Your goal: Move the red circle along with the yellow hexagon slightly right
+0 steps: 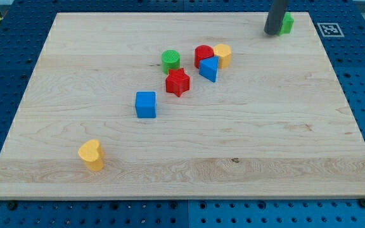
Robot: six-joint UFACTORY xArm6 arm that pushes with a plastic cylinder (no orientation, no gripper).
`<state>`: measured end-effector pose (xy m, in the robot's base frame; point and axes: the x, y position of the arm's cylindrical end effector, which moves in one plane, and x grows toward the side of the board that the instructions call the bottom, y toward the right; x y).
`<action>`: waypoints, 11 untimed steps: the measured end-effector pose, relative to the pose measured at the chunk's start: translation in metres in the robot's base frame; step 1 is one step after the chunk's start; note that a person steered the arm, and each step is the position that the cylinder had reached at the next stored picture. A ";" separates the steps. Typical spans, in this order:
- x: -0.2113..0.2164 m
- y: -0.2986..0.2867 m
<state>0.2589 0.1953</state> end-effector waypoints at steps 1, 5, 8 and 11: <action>0.000 0.000; 0.048 -0.188; 0.104 -0.186; 0.105 -0.153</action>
